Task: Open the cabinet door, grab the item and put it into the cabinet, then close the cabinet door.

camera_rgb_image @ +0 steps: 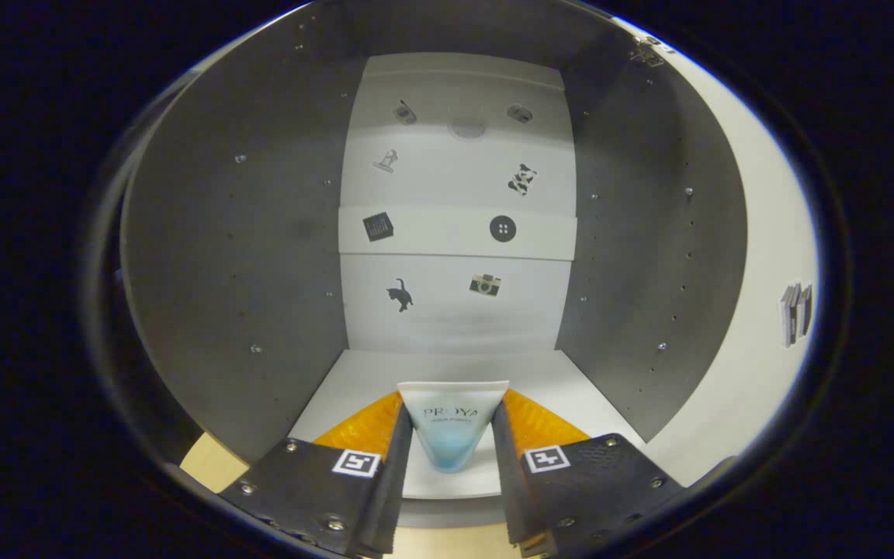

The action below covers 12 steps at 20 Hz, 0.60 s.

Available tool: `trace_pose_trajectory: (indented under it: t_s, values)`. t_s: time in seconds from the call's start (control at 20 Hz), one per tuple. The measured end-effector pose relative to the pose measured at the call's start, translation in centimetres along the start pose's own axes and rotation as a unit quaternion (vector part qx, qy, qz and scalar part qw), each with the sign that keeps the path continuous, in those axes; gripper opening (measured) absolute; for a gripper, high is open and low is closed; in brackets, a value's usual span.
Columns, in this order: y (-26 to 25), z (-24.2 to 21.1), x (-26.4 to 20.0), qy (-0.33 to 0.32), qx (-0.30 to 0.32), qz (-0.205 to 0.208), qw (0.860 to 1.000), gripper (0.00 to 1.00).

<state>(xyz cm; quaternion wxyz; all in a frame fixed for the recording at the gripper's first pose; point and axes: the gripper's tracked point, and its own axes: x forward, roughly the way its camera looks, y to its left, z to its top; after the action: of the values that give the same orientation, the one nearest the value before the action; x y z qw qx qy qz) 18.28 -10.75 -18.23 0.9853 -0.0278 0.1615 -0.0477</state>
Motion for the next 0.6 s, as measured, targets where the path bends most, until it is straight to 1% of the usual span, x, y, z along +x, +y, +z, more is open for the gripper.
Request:
trace_pose_trajectory:
  t_s: [0.05,0.4,0.55,0.6]
  values:
    - [0.0,0.4,0.4,-0.006,0.005,0.001,1.000,0.53]
    - [0.0,0.3,1.2,0.010,0.017,0.007,1.000,0.53]
    - [0.2,0.7,1.1,0.003,0.026,0.014,1.000,0.57]
    - [0.1,1.2,0.9,-0.004,0.030,0.014,0.999,0.60]
